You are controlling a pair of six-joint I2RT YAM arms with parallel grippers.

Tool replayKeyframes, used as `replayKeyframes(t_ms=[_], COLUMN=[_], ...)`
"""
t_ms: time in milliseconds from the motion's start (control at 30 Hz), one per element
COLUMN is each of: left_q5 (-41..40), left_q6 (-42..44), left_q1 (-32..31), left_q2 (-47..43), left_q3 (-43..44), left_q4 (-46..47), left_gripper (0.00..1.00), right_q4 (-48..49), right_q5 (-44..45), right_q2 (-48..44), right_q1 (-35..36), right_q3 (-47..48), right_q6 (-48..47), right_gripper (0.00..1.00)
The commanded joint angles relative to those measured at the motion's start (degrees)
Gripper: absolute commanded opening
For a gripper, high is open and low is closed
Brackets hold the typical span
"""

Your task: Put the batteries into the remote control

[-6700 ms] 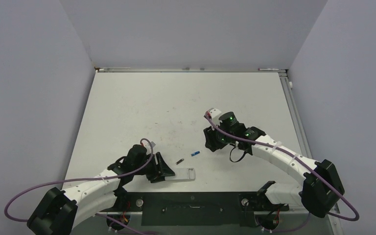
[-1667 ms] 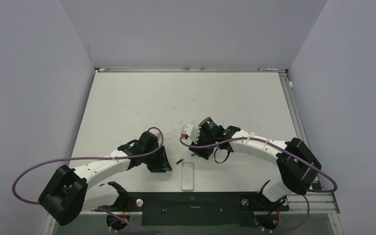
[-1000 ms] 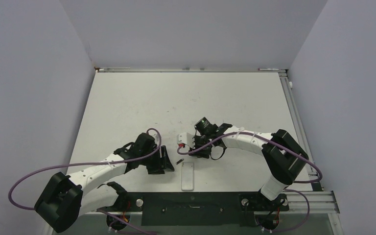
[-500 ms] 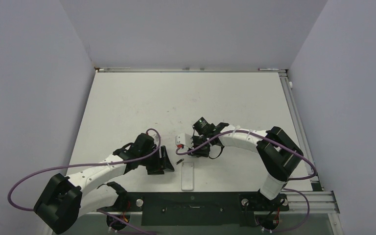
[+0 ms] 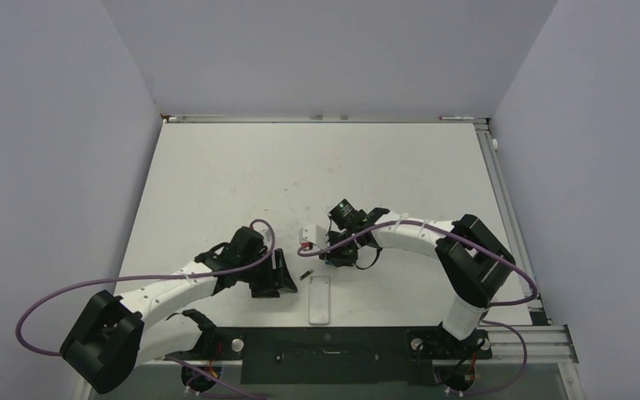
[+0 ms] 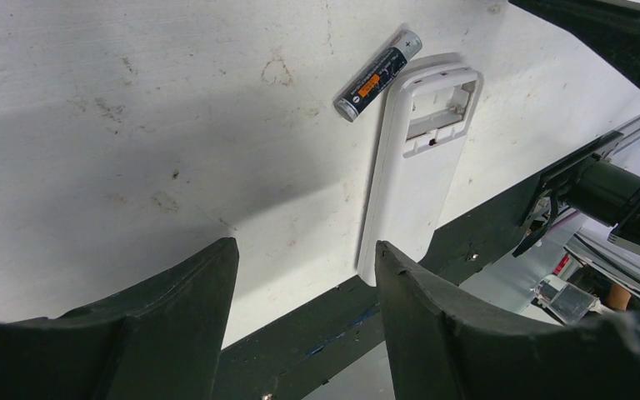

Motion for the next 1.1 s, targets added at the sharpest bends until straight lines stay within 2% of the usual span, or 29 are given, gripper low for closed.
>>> replayKeyframes(t_ms=[0,100,567,833,1067], left_q5=[1.11,1.19,1.70,0.98,-0.49], left_q6=[0.65,0.65,0.65,-0.28,-1.89], left_q1=[0.32,0.36,0.30,0.08,-1.45], left_q2=[0.47,0.89,4.35,7.49,11.41], left_q3=[0.47,0.62,2.58,3.26,4.64], left_q4=[3.01,3.07,4.27,5.98,8.25], left_gripper=[0.58,0.58,0.58,0.52,0.40], right_q4=[-4.02,-3.25,-0.21,-2.95,-4.38], right_q5=[-0.80,-0.52,4.88,8.26,11.11], right_q2=[3.05,2.07,-7.71,-13.09,-15.18], right_q1=[-0.10,-0.10,0.90,4.86,9.68], right_q3=[-0.40,-1.47,-4.39,-3.24,-2.03], right_q6=[2.28,3.72,9.53,12.09,14.71], right_gripper=[0.15,0.09,0.08,0.08,0.08])
